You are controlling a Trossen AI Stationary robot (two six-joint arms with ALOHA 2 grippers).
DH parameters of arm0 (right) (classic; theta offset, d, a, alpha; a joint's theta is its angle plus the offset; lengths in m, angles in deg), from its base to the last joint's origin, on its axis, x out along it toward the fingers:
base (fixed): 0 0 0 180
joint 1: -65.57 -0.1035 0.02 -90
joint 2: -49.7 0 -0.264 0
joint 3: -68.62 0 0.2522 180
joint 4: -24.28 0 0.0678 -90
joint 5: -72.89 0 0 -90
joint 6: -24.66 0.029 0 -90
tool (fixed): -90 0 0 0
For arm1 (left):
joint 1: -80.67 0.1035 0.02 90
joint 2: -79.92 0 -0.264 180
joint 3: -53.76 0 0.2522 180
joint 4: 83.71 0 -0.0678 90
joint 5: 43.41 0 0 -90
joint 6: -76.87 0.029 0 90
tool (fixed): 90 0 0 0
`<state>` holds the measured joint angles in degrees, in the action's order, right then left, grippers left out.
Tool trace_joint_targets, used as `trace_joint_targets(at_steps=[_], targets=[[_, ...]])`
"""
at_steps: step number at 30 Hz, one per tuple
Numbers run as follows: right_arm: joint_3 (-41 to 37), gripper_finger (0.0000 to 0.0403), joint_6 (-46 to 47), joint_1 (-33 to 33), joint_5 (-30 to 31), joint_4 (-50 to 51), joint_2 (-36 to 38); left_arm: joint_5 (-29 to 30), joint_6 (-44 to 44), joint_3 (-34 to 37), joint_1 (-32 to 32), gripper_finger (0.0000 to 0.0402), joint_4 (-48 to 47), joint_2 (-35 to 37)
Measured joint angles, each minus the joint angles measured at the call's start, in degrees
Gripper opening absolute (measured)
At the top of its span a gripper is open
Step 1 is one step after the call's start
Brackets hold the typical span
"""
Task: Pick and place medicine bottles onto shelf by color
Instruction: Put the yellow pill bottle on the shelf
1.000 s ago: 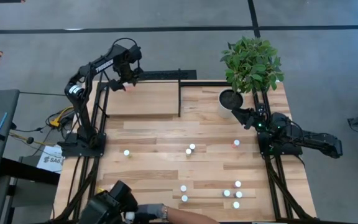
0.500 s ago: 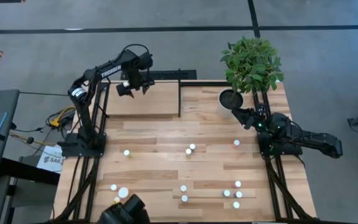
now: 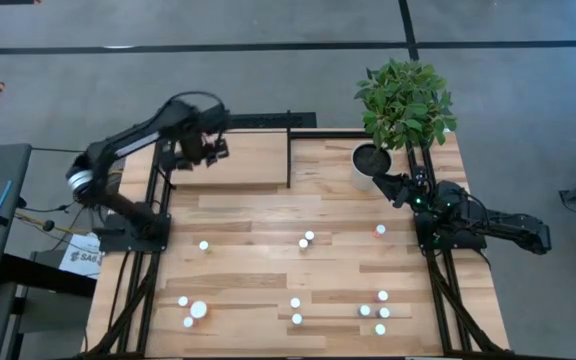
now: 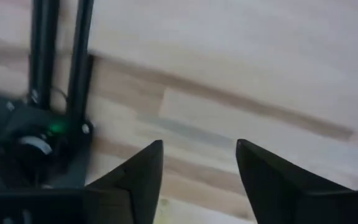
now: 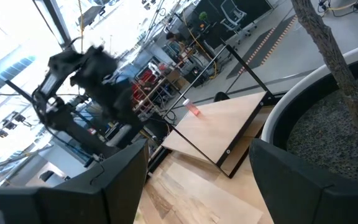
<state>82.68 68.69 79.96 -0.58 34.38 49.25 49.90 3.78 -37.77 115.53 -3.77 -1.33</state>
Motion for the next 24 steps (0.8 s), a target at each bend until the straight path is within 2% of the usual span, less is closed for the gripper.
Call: trace_joint_targets(at_steps=[5,10,16,24], targets=[[0.00,0.0302,0.00,0.00,0.02,0.00,0.00,-2.07,-9.66,12.52,-7.57,0.0174,6.32,10.80],[-0.01,0.0302,0.00,0.00,0.01,-0.01,-0.01,-2.95,-16.41,22.69,-12.39,0.0173,10.07,16.20],[-0.02,0.0302,0.00,0.00,0.02,0.00,0.00,-9.65,-21.93,30.59,-17.21,0.0173,18.52,15.59],[-0.01,0.0302,0.00,0.00,0.02,0.00,-0.01,-9.35,-28.13,32.34,-24.97,0.0173,22.14,11.40]])
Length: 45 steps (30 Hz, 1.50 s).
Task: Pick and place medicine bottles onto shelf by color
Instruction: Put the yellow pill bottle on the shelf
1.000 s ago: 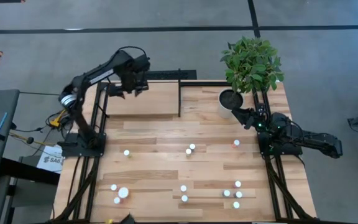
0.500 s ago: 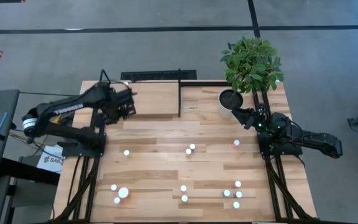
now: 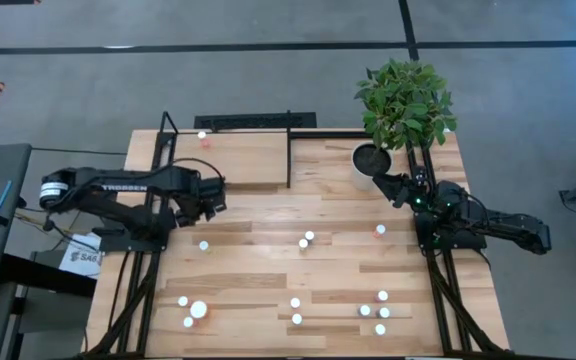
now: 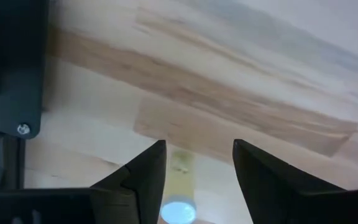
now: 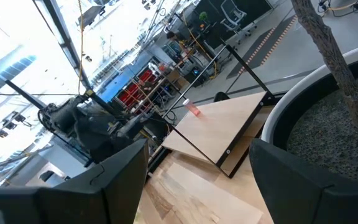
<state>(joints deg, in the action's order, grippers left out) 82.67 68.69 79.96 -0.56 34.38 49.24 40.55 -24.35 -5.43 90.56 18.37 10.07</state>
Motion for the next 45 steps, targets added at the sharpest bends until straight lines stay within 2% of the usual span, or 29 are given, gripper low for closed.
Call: trace_joint_targets(at_steps=[11,16,22,29,38,45], targets=[[-0.01,0.0302,0.00,0.00,0.00,0.00,0.01,-1.65,-9.73,0.00,-8.63,0.0181,2.00,-4.21],[0.01,0.0302,0.00,0.00,0.00,0.00,0.01,2.23,-15.14,0.00,-11.47,0.0225,4.09,-4.21],[0.00,0.0302,0.00,0.00,-0.01,-0.01,0.00,-2.17,-20.49,0.00,-13.50,0.0280,5.13,-4.21],[0.00,0.0302,0.01,0.00,0.00,-0.01,0.00,-0.82,-27.98,0.00,-17.40,0.0313,4.17,-4.21],[0.00,0.0302,0.00,0.00,0.00,0.00,0.00,2.35,-35.36,-0.02,-22.30,0.0303,5.64,-4.41],[0.01,0.0302,0.00,0.00,0.00,0.00,0.00,3.75,-39.40,1.63,-23.49,0.0252,7.35,-4.41]])
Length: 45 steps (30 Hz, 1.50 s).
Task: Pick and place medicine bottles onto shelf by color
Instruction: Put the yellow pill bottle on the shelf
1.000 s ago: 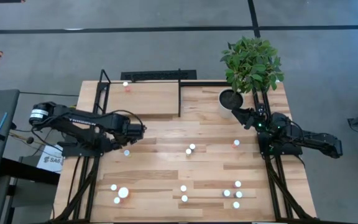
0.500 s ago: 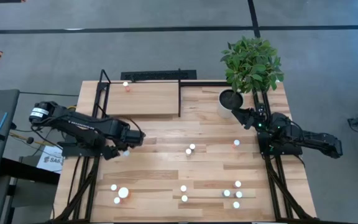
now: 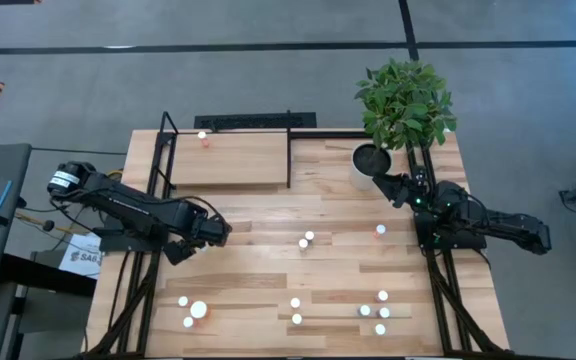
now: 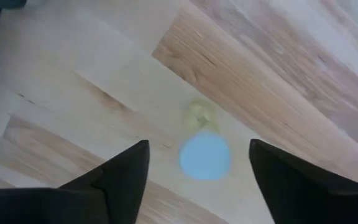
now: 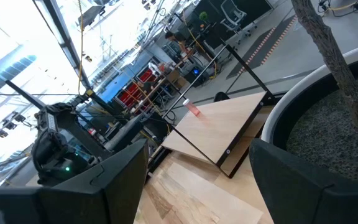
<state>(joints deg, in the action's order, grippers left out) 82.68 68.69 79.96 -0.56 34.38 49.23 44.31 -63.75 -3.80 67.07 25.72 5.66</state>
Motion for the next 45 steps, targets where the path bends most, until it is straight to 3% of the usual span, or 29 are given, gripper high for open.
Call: trace_joint_targets(at_steps=[9,15,32,38,45], targets=[[-0.02,0.0302,0.00,0.00,0.00,-0.01,0.01,0.06,0.44,3.62,0.04,0.0158,5.52,0.00],[-0.01,0.0302,0.00,0.00,0.00,-0.01,0.01,0.19,1.46,3.86,0.07,0.0119,5.67,0.00],[0.00,0.0302,0.00,0.00,0.00,-0.01,0.01,2.27,3.02,3.90,1.18,0.0103,4.84,1.66],[-0.02,0.0302,0.00,0.00,0.00,0.00,0.01,2.52,8.48,3.90,6.15,0.0103,2.67,4.62],[0.00,0.0302,0.00,0.00,0.00,-0.01,-0.01,2.30,21.71,0.72,16.07,0.0103,-5.42,6.27]])
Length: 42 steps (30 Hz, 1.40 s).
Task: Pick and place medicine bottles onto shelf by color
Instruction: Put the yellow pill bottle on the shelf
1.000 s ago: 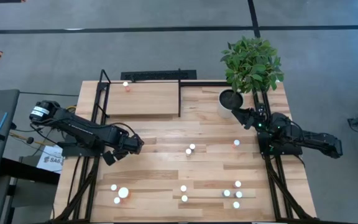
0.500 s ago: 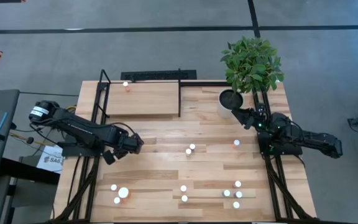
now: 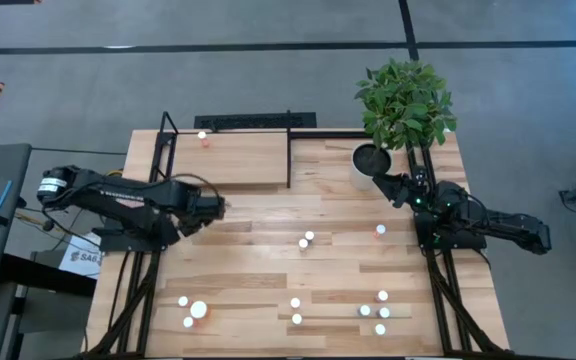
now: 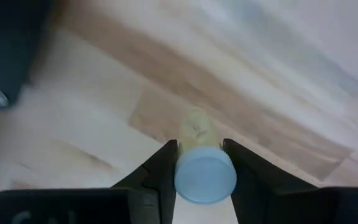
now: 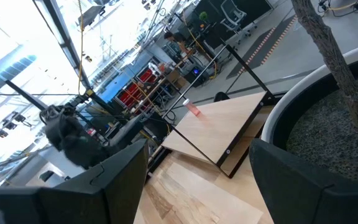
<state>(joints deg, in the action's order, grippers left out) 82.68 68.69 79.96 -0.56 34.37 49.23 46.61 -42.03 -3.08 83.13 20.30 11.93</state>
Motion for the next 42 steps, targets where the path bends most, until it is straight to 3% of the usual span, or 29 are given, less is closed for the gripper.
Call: trace_joint_targets(at_steps=[10,20,31,42], targets=[[-0.02,0.0302,0.00,0.00,0.00,-0.01,0.02,3.42,20.72,-4.06,13.42,0.0103,-2.13,-0.29],[-0.02,0.0302,0.00,0.00,0.00,0.01,0.02,2.35,31.49,-9.53,23.61,0.0103,-5.16,-3.90],[-0.01,0.0302,0.00,0.00,0.00,0.00,0.01,3.09,31.22,-16.13,31.68,0.0103,-5.33,-8.19],[0.00,0.0302,0.00,0.00,0.00,0.01,0.00,1.85,27.23,-16.75,41.97,0.0106,-1.42,-12.46]])
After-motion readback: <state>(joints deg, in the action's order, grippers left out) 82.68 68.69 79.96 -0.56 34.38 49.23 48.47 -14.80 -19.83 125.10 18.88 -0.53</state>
